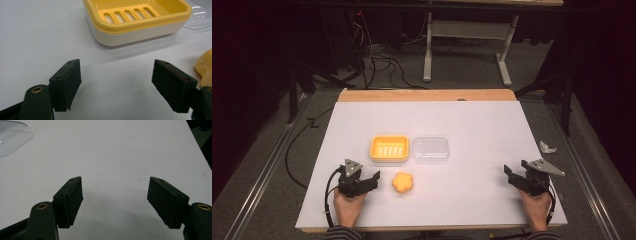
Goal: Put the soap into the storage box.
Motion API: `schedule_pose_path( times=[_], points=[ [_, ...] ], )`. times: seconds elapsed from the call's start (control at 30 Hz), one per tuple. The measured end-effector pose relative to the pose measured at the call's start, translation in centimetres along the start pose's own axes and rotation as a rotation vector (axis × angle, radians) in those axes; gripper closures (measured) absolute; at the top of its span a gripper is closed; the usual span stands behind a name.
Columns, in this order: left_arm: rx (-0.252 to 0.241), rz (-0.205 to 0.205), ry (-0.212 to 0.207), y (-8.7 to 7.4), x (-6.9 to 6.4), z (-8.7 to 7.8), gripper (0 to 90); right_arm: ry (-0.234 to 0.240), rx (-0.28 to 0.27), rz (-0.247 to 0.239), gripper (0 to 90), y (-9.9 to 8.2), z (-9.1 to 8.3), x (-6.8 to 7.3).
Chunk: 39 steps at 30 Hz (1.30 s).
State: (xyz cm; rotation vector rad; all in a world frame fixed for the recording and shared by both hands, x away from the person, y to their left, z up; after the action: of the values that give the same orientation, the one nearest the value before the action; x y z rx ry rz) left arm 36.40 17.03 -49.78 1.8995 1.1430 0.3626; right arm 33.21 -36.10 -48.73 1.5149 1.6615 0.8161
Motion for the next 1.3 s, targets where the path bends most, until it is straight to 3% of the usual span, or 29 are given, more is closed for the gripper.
schedule_pose_path(
  times=[0.8,1.3],
  points=[
    [0.003,0.013,-0.012,0.2,-0.1,-0.1,26.5,-0.004,0.007,0.0,28.8,0.0,0.1,0.0],
    [0.001,0.034,-0.083,1.2,-1.4,-1.1,24.7,-0.001,0.007,0.002,28.8,0.0,0.0,0.0]
  ],
)
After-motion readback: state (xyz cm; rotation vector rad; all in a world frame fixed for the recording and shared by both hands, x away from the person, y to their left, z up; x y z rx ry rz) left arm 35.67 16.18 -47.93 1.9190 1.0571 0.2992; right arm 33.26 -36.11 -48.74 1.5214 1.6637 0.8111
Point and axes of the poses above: each handheld gripper's, and its own axes: z roughly forward along the jaws, y roughly out of its top, x roughly to its left, the point moved 2 cm from there along z, roughly forward along the jaws, and after that the axes turned 11 degrees about -y, right-handed, at the moved point
